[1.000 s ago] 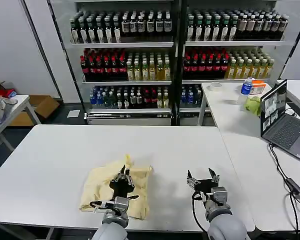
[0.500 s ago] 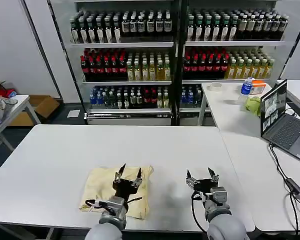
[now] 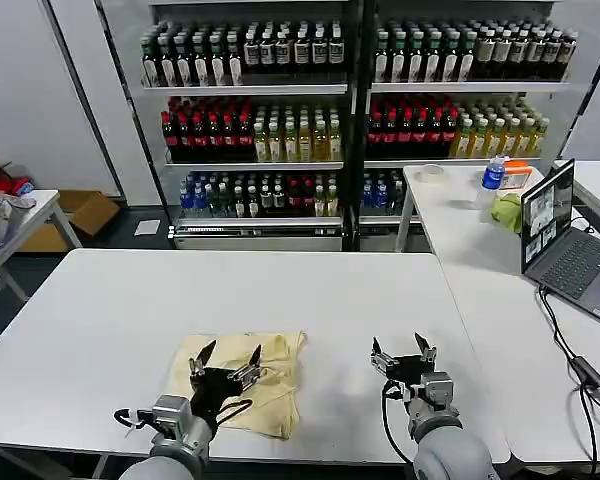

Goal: Fold and organize the clothes.

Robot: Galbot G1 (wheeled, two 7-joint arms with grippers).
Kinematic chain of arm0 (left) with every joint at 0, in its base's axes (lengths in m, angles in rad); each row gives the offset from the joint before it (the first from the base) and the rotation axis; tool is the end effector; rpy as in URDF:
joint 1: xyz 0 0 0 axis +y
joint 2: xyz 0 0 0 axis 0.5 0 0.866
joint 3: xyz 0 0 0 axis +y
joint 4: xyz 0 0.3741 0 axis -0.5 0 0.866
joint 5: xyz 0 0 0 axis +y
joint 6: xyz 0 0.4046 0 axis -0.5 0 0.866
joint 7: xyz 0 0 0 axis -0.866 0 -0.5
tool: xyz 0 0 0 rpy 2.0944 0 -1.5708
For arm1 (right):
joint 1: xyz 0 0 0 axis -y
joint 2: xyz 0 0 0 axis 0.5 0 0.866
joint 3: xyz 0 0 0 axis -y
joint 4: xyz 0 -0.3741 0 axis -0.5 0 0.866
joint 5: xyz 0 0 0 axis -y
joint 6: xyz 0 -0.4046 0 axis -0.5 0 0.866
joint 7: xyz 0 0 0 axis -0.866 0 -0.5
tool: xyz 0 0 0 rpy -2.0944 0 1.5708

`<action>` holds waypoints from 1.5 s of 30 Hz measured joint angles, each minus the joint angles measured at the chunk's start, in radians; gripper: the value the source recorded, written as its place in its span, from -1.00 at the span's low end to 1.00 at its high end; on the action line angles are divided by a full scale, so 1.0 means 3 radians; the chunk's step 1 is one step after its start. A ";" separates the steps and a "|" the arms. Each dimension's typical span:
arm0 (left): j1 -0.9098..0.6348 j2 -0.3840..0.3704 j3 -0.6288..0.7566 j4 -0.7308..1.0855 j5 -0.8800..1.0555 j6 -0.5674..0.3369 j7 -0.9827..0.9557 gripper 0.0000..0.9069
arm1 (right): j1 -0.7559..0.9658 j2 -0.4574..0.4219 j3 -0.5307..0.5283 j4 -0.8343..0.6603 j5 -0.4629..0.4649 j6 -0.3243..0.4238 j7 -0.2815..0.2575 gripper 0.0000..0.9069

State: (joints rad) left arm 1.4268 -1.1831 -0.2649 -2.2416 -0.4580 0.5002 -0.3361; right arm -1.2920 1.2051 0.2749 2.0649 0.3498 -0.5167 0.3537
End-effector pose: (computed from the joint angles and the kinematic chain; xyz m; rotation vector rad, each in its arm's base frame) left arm 0.2312 -0.0287 -0.2474 -0.2444 -2.7646 0.0862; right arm 0.2861 0.0167 -0.2792 0.0747 -2.7725 0.1042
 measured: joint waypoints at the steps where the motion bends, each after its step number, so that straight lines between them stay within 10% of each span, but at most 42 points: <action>1: 0.0016 -0.0001 -0.0018 -0.0001 -0.0065 0.0019 0.0004 1.00 | -0.0005 -0.0004 0.0005 0.0004 0.0001 0.0003 -0.0002 1.00; 23: -0.0028 -0.0045 -0.0200 0.0349 -0.0704 0.0149 0.0014 1.00 | -0.0061 -0.0073 0.0058 0.0067 0.0029 0.0023 -0.0017 1.00; 29: -0.0029 -0.0048 -0.0207 0.0363 -0.0767 0.0148 0.0014 -0.56 | -0.0056 -0.0072 0.0058 0.0072 0.0032 0.0023 -0.0017 1.00; 45: -0.0040 -0.0061 -0.0206 0.0391 -0.0868 0.0037 0.0050 -0.84 | -0.0080 -0.0077 0.0067 0.0093 0.0031 0.0019 -0.0014 1.00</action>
State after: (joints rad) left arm 1.4149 -1.2013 -0.3268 -2.1243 -0.7183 0.5114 -0.3212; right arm -1.3160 1.1821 0.2951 2.0927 0.3590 -0.5110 0.3496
